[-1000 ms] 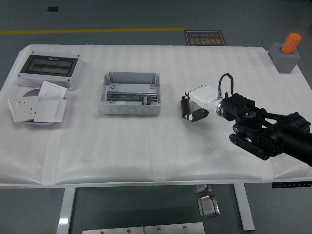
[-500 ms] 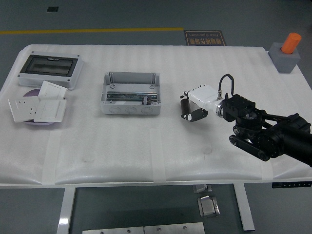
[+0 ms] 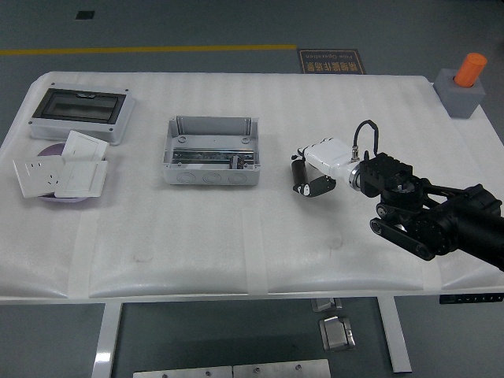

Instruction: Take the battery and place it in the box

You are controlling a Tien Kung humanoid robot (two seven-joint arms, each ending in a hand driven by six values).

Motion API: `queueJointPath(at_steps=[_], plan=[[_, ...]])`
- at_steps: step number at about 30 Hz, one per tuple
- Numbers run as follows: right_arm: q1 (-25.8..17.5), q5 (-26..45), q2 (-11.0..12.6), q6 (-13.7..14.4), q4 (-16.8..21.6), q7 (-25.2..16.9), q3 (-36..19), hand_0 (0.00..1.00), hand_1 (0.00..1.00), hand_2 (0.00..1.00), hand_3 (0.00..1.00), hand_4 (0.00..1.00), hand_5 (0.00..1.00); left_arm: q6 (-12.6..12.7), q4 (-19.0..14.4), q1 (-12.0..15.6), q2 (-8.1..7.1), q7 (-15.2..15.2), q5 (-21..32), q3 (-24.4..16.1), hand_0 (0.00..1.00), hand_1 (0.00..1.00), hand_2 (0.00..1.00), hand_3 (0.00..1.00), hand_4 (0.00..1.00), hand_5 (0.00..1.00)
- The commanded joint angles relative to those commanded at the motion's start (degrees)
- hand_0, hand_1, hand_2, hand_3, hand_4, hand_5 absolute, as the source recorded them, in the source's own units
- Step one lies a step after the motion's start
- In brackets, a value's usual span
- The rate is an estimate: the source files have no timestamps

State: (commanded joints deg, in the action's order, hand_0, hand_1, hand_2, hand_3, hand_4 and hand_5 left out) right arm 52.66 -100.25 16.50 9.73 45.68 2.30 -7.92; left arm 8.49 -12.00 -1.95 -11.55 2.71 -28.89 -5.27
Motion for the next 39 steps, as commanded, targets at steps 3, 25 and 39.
queueJointPath(at_steps=[3,25,39], plan=[[-0.2,0.4,-0.1,0.3,0.3,0.1,0.2,0.819,0.726,0.748,0.789,0.748,0.562,0.0,0.0,0.0,-0.04,0.2,0.3,0.2,0.593,0.619,0.492,0.609,0.526,0.437],[-0.5,0.5,0.2,2.3,1.4,0.7,1.2,0.764,0.667,0.649,0.614,0.186,0.071,0.4,-0.3,-0.2,-0.29,0.8,1.3,1.1,0.593,0.618,0.502,0.613,0.528,0.443],[0.7,9.8,1.6,7.0,3.1,-0.6,5.8,0.76,0.667,0.651,0.623,0.198,0.078,0.1,-0.1,-0.1,-0.2,0.2,-0.2,0.0,0.593,0.618,0.501,0.613,0.525,0.443]])
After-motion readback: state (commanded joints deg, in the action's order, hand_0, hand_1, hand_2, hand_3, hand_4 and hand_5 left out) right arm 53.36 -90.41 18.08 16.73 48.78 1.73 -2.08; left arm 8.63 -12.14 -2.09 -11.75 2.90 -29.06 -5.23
